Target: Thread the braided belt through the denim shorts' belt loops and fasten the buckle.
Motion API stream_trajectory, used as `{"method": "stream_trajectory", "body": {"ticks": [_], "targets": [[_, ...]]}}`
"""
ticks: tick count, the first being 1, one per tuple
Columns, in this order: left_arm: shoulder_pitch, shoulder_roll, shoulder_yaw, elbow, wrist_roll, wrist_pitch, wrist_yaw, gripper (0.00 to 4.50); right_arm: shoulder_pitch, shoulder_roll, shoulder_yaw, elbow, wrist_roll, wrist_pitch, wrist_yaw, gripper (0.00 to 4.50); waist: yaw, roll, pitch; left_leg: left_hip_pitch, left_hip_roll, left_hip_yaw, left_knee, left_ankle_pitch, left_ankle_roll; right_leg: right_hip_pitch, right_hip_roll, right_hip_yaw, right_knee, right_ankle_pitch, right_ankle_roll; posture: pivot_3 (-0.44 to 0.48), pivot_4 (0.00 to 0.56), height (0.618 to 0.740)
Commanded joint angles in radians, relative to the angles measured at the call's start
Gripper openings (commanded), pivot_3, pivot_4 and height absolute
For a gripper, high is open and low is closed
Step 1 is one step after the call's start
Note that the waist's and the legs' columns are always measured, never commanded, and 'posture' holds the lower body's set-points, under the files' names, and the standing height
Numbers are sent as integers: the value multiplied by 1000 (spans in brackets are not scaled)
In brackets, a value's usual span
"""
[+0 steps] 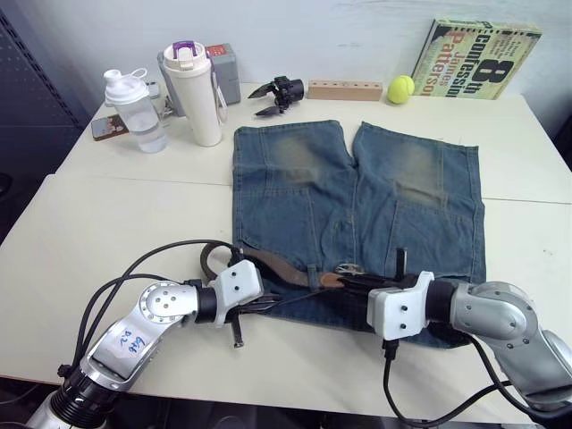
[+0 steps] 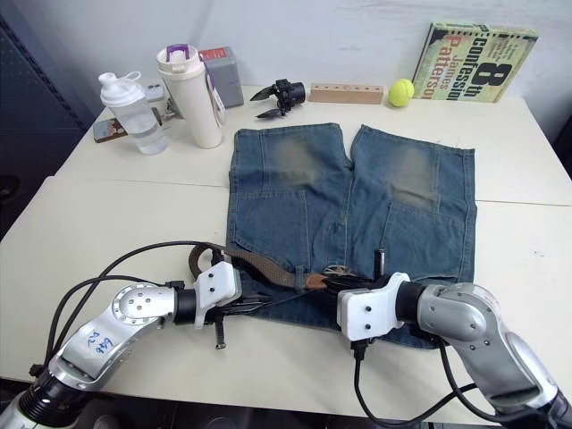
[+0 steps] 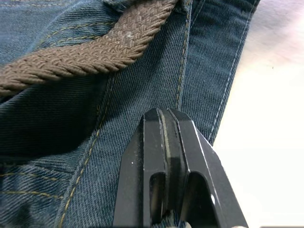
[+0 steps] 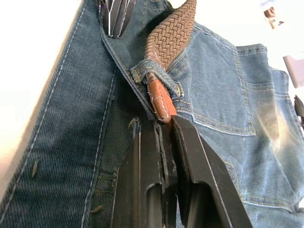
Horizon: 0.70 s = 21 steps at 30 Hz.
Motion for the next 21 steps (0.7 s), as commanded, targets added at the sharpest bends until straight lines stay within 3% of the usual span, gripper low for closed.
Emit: {"method": "stream_trajectory", "body": {"ticks": [1, 5, 6, 7, 8, 13, 21], "targets": [[58, 56, -37, 147, 108, 70, 15, 75, -2, -17, -116, -23, 15, 32, -29, 0, 5, 0, 0, 0, 0, 0, 0, 0, 0, 0, 0, 0, -1, 0, 1, 0, 150, 657], [56, 49, -34, 144, 105, 73, 21, 75, -3, 21, -64, -58, 5, 69, -56, 0, 7, 0, 0, 0, 0, 0, 0, 0, 1, 1, 0, 0, -2, 1, 2, 0, 150, 657], [55, 48, -33, 143, 105, 74, 23, 0, 2, 31, -52, -63, 2, 80, -61, 787, 7, 0, -1, 0, 0, 0, 0, 0, 1, 1, 0, 0, -2, 1, 2, 0, 150, 657], [54, 46, -32, 143, 105, 74, 24, 0, 9, 40, -37, -64, -13, 80, -70, 915, 7, 1, -2, 0, 0, 0, 0, 0, 1, 1, 0, 0, -2, 1, 2, 0, 150, 657], [53, 45, -31, 144, 107, 74, 26, 0, 13, 43, -26, -62, -30, 74, -79, 1539, 6, 1, -3, 1, 0, 0, 0, 0, 1, 2, 0, 0, -2, 1, 2, 0, 150, 657], [54, 44, -30, 144, 109, 74, 29, 0, 30, 57, -6, -49, -61, 60, -105, 3706, -2, 10, -9, 3, 0, 1, -1, 0, 0, 2, 1, 1, -2, 1, 1, 0, 150, 657], [54, 41, -31, 140, 108, 83, 33, 0, 7, 67, -5, -35, -70, 39, -119, 3706, -6, 11, -10, 4, 0, 0, -1, 0, 1, 2, 1, 1, -1, 1, 1, 0, 150, 657]]}}
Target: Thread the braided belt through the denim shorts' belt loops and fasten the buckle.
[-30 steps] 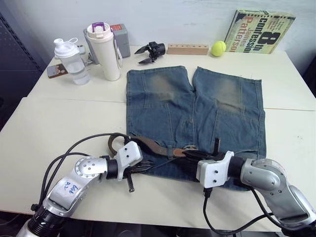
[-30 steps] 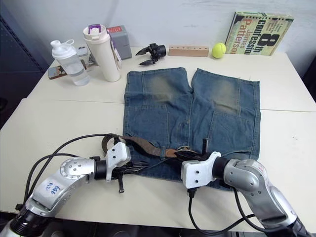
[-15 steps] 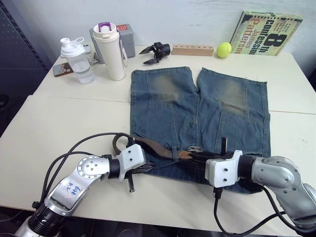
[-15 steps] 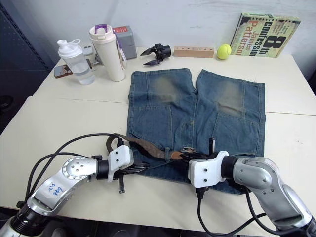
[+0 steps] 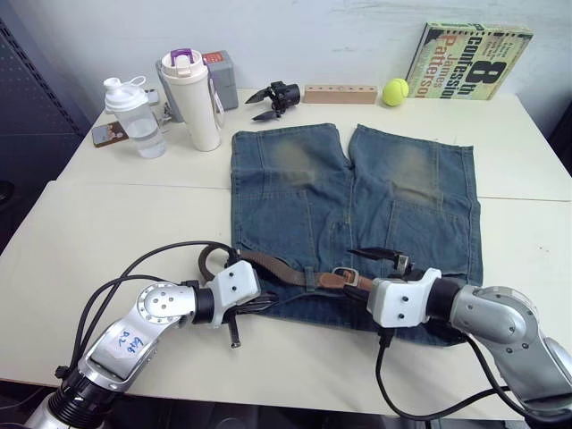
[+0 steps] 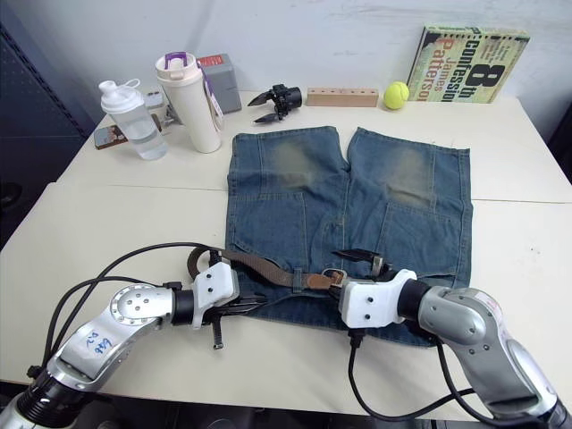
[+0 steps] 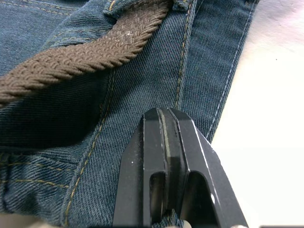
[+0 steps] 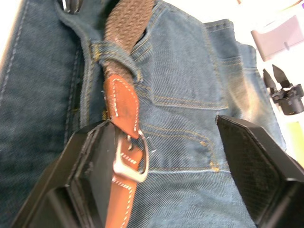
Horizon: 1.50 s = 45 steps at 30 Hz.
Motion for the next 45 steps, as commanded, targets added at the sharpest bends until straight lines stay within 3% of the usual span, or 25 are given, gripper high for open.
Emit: {"method": "stream_trajectory", "body": {"ticks": [1, 13, 17, 22, 23, 28, 37, 45], "targets": [[44, 35, -33, 122, 100, 88, 34, 0, -3, 12, 15, -11, -13, -28, -15, 3706, 0, 0, 0, 0, 0, 0, 0, 0, 0, 0, 0, 0, 0, 0, 0, 0, 150, 657], [43, 39, -23, 116, 98, 97, 36, 0, -9, 52, 93, 50, -127, -114, -77, 3706, -1, 0, 0, 0, 0, 0, 0, 0, 0, 0, 0, 0, 0, 0, 0, 0, 150, 657], [40, 39, -19, 108, 93, 106, 35, 0, -10, 53, 94, 56, -143, -120, -77, 2620, -1, 0, 0, 0, 0, 0, 0, 0, 0, 0, 0, 0, 0, 0, 0, 0, 150, 657], [39, 43, -20, 112, 98, 106, 34, 0, -11, 62, 92, 38, -132, -116, -71, 329, -1, 0, 0, 0, 0, 0, 0, 0, 0, 0, 0, 0, 0, 0, 0, 0, 150, 657], [40, 43, -20, 113, 98, 105, 34, 0, -10, 62, 93, 34, -132, -115, -69, 37, -1, 0, 0, 0, 0, 0, 0, 0, 0, 0, 0, 0, 0, 0, 0, 0, 150, 657], [42, 44, -23, 116, 102, 99, 32, 0, -30, 41, 48, 4, -79, -85, -34, 37, -1, 0, 0, 0, 0, 0, 0, 0, 0, 0, 0, 0, 0, 0, 0, 0, 150, 657], [45, 46, -28, 124, 106, 90, 30, 0, -141, -163, -253, -43, 303, 166, 212, 37, -2, 0, 0, 0, 0, -1, -1, 0, 0, 0, 0, 0, 0, 0, 0, 0, 150, 657], [51, 52, -28, 120, 107, 71, 25, 0, -135, -260, -369, 180, 258, 47, 223, 37, -2, -1, 0, 3, 0, 1, -5, 0, 0, 2, 0, 0, -5, 2, -1, 0, 150, 657]]}}
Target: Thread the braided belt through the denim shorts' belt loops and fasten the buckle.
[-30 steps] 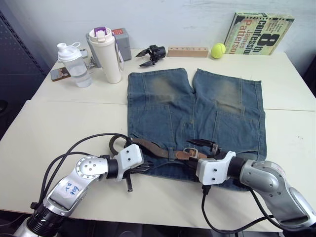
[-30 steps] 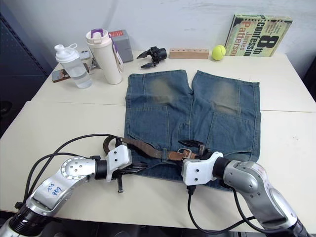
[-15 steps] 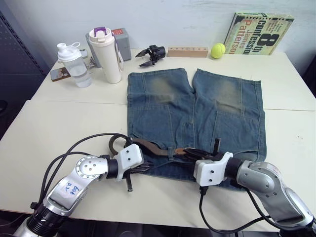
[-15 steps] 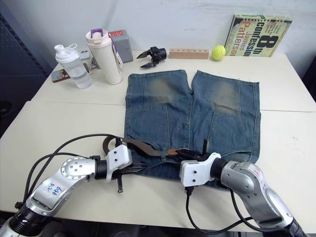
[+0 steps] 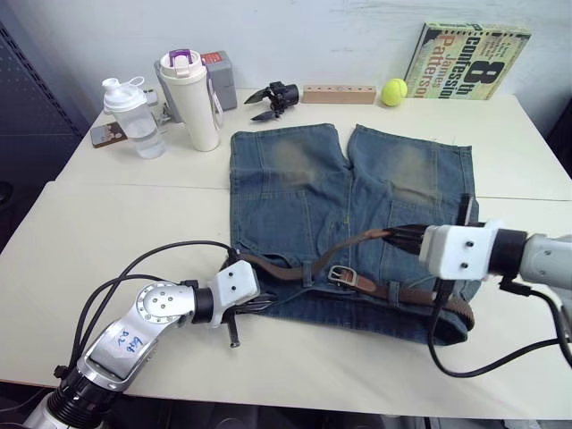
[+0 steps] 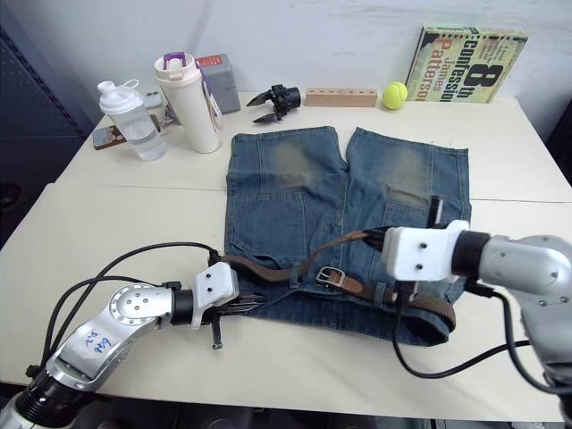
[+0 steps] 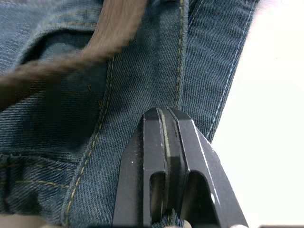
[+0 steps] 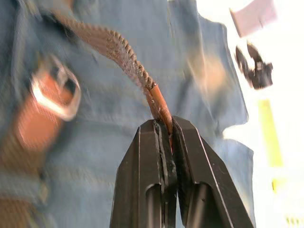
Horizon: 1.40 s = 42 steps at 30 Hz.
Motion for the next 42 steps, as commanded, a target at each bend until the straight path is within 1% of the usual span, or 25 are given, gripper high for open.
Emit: {"method": "stream_trajectory", "body": {"ticks": [1, 5, 10, 12, 13, 14, 15, 16, 17, 18, 20, 21, 23, 24, 26, 27, 28, 30, 31, 33, 36, 39, 41, 42], "targets": [[53, 46, -30, 117, 106, 63, 25, 0, 3, -19, -83, 41, 15, -23, -7, 37, 0, 0, 0, 1, 0, 1, -2, 1, 0, 0, 0, 0, -1, 1, 0, 0, 150, 657], [58, 37, -4, 79, 76, 26, 14, 0, 1, 2, -74, 1, 51, 7, -23, 37, -4, 0, 0, 7, 0, 4, -5, 1, 0, 1, 0, 0, -1, 2, -1, 0, 150, 657], [70, 27, 62, 20, 2, -33, -35, 0, -44, 28, -11, -85, 74, 71, -63, 37, -8, -1, 4, 5, 2, 4, -5, 1, 0, -1, 1, 1, -2, 2, -2, 0, 150, 657], [63, 5, 129, -28, -104, 13, -58, 689, -56, 36, 28, -120, 61, 91, -81, 0, -8, -2, 5, 3, 2, 4, -5, 1, 0, -3, 2, 0, -3, 2, -2, 0, 150, 657], [60, -3, 154, -46, -146, 33, -65, 874, -60, 40, 42, -133, 57, 100, -89, 0, -9, -3, 6, 3, 2, 4, -6, 1, 0, -3, 2, 1, -4, 2, -2, 0, 150, 657], [51, -7, 190, -75, -206, 65, -72, 1315, -65, 42, 58, -145, 52, 108, -95, 0, -9, -4, 8, 3, 2, 4, -6, 1, 0, -3, 3, 1, -4, 2, -2, 0, 150, 657], [45, -8, 213, -94, -243, 89, -76, 1650, -68, 42, 67, -152, 48, 115, -99, 0, -8, -5, 10, 1, 2, 2, -6, 2, -1, -4, 4, 1, -4, 2, -2, 0, 150, 657], [41, -8, 228, -107, -266, 108, -79, 2156, -70, 41, 73, -158, 47, 122, -103, 0, -6, -5, 11, -2, 2, 0, -6, 2, -2, -4, 4, 1, -5, 2, -2, 0, 150, 657], [35, 9, 267, -128, -337, 156, -99, 2539, -68, 37, 82, -159, 35, 118, -106, 0, -5, -5, 12, -4, 2, -1, -6, 2, -2, -5, 3, 1, -6, 2, -2, 0, 150, 657], [29, 22, 306, -146, -401, 198, -112, 2539, -66, 34, 90, -159, 23, 110, -108, 0, -5, -6, 12, -6, 2, -2, -6, 3, -2, -5, 3, 1, -6, 3, -2, 0, 150, 657], [-4, 44, 396, -163, -583, 306, -119, 2539, -68, 32, 111, -161, 8, 101, -111, 0, -3, -6, 13, -6, 1, -2, -6, 3, -1, -4, 3, 0, -8, 3, -1, 0, 150, 657], [-20, 50, 426, -164, -648, 340, -117, 2539, -72, 33, 122, -162, 2, 98, -111, 0, -2, -6, 13, -6, 1, -2, -6, 4, -1, -3, 3, 0, -9, 3, -1, 0, 150, 657], [-65, 40, 464, -140, -723, 382, -75, 2539, -86, 43, 159, -175, -15, 100, -117, 0, -2, -6, 13, -6, 1, -2, -6, 4, -2, -3, 4, -1, -9, 3, -1, 0, 150, 657], [-97, 20, 464, -118, -701, 376, -37, 2539, -92, 47, 180, -179, -31, 95, -120, 0, -2, -6, 13, -6, 1, -2, -6, 5, -2, -3, 4, -1, -9, 3, -1, 0, 150, 657], [-139, -6, 444, -98, -617, 334, 20, 2539, -100, 50, 208, -181, -56, 83, -126, 0, -2, -6, 13, -6, 0, -2, -6, 5, -1, -2, 3, -1, -9, 3, -1, 0, 150, 657], [-153, -11, 411, -98, -535, 287, 46, 2539, -104, 53, 220, -181, -65, 83, -130, 0, -2, -8, 14, -5, 0, -2, -6, 6, -1, -2, 3, -1, -9, 4, 0, 0, 150, 657], [-173, -16, 342, -96, -410, 216, 83, 2539, -116, 68, 248, -186, -82, 85, -140, 0, -2, -9, 15, -6, -1, -1, -6, 7, -1, -2, 4, -1, -9, 5, 0, 0, 150, 657], [-195, -71, 226, -94, -203, 63, 162, 2539, -142, 102, 306, -198, -117, 101, -160, 0, -3, -10, 15, -6, -1, 1, -6, 7, -1, -3, 4, -1, -9, 5, 0, 0, 150, 657], [-195, -92, 184, -96, -147, 20, 178, 2539, -151, 113, 326, -203, -133, 108, -166, 0, -2, -10, 15, -6, -1, 3, -6, 7, -1, -3, 4, -1, -9, 5, 0, 0, 150, 657], [-188, -129, 143, -92, -82, -39, 189, 2539, -165, 130, 348, -211, -157, 118, -173, 0, -2, -13, 17, -8, -1, 6, -5, 7, -1, -7, 3, 0, -7, 5, 1, 0, 150, 657], [-189, -159, 91, -76, 6, -105, 194, 2539, -200, 153, 381, -214, -198, 127, -188, 0, -4, -15, 18, -11, 0, 7, -5, 7, -1, -10, 4, -1, -7, 5, 0, 0, 150, 657], [-196, -185, 72, -73, 15, -112, 176, 2539, -225, 172, 409, -207, -235, 135, -194, 0, -5, -15, 18, -10, 0, 7, -5, 7, -1, -10, 4, -1, -7, 5, 0, 0, 150, 657], [-193, -211, 101, -83, -39, -74, 161, 2539, -235, 182, 420, -196, -262, 137, -198, 0, -4, -15, 18, -10, 0, 6, -5, 8, -1, -9, 4, -1, -6, 5, 0, 0, 150, 657], [-188, -206, 115, -87, -58, -73, 138, 2539, -235, 181, 422, -184, -279, 136, -200, 0, -4, -15, 18, -10, 0, 6, -5, 8, -1, -9, 4, -1, -6, 5, 0, 0, 150, 657]]}}
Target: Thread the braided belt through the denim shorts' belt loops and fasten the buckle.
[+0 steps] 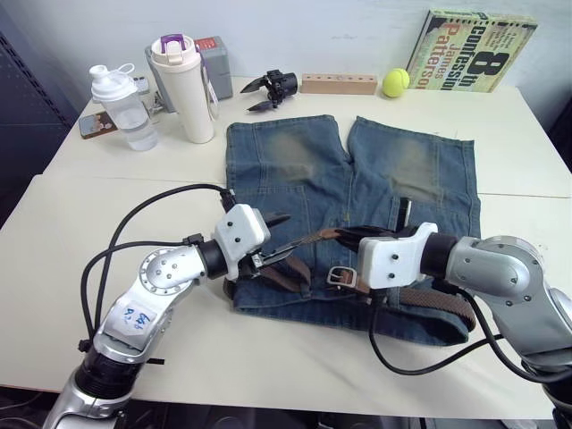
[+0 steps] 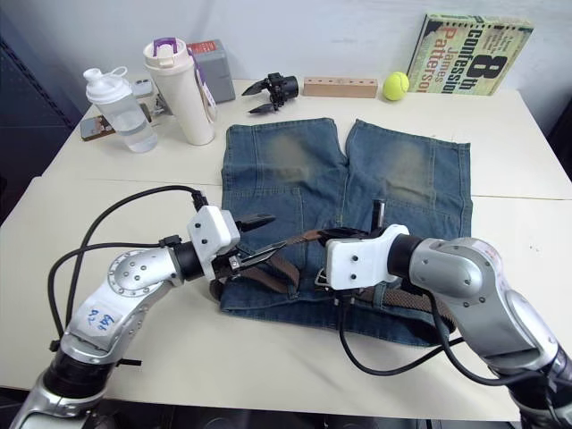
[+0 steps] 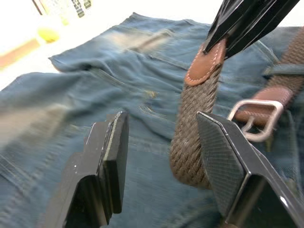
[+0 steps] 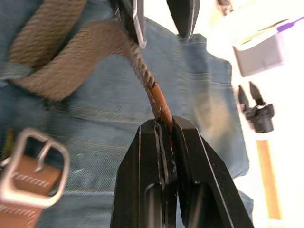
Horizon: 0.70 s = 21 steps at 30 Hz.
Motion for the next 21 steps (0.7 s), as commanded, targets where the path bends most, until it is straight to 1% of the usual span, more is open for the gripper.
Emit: {"method": "stream_trajectory", "body": {"ticks": [1, 4, 6, 7, 8, 9, 10, 12, 15, 17, 18, 21], "targets": [[10, -3, 58, -33, -79, 18, -53, 2539, -14, 0, 4, 4, -57, -12, -17, 0, 0, 0, 0, 0, 0, 0, 0, 0, 0, 0, 0, 0, 0, 0, 0, 0, 150, 657], [26, 13, 98, -41, -112, 26, -84, 2539, -13, -4, 0, 26, -78, -23, -17, 0, -3, 0, 0, 0, 0, -1, 0, 0, 0, 1, 0, 0, 0, 0, 0, 0, 150, 657], [33, 14, 128, -54, -154, 54, -95, 3051, -14, -1, -2, 37, -87, -28, -16, 0, -6, 0, 0, 1, 0, -1, 0, 0, 0, 1, 0, 0, 0, 0, 0, 0, 150, 657], [38, 15, 144, -69, -187, 73, -103, 3419, -17, 1, -1, 46, -100, -32, -18, 0, -6, 0, 0, 1, 0, -1, 0, 0, 0, 1, 0, 0, 0, 0, 0, 0, 150, 657], [45, 17, 152, -81, -202, 80, -110, 3646, -19, 4, 0, 52, -105, -34, -18, 0, -6, 0, 0, 1, 0, -1, 0, 0, 0, 2, 0, 0, 0, 0, 0, 0, 150, 657], [58, 27, 141, -81, -175, 62, -115, 4251, -22, 10, -2, 56, -105, -34, -19, 0, -6, 0, 0, 1, 0, -1, 0, 0, 0, 2, 0, 0, 0, 0, 0, 0, 150, 657], [67, 34, 132, -81, -153, 49, -118, 4425, -23, 15, -3, 59, -105, -34, -20, 0, -6, 0, 0, 1, 0, -1, 0, 1, 0, 2, 0, 0, 0, 0, 0, 0, 150, 657], [86, 47, 96, -59, -70, -1, -107, 4481, -28, 23, -3, 60, -106, -38, -19, 0, -7, 0, 0, 2, 0, -1, 0, 1, 0, 3, 0, 0, 0, 0, 0, 0, 150, 657], [74, -6, 54, -1, 70, -64, 9, 4481, -33, 32, 2, 56, -105, -40, -16, 0, -7, 0, 0, 2, -1, -1, 0, 1, 0, 3, 0, 0, 0, 0, 0, 0, 150, 657], [57, -32, 28, 19, 138, -101, 47, 4481, -32, 36, 3, 52, -104, -40, -12, 0, -6, 0, 0, 2, -1, -1, 0, 1, 0, 3, 0, 0, 1, 0, 0, 0, 150, 657], [40, -40, 4, 40, 204, -129, 78, 4481, -32, 41, 4, 48, -103, -39, -11, 0, -6, -1, 0, 2, -1, -1, 1, 1, 0, 3, -1, 0, 1, 0, 0, 0, 150, 657], [14, -93, -9, 64, 234, -157, 106, 4481, -30, 48, 6, 39, -104, -34, -8, 0, -3, -1, 1, 2, -1, -1, 1, 1, 0, 2, -1, -1, 1, 0, 0, 0, 150, 657]]}}
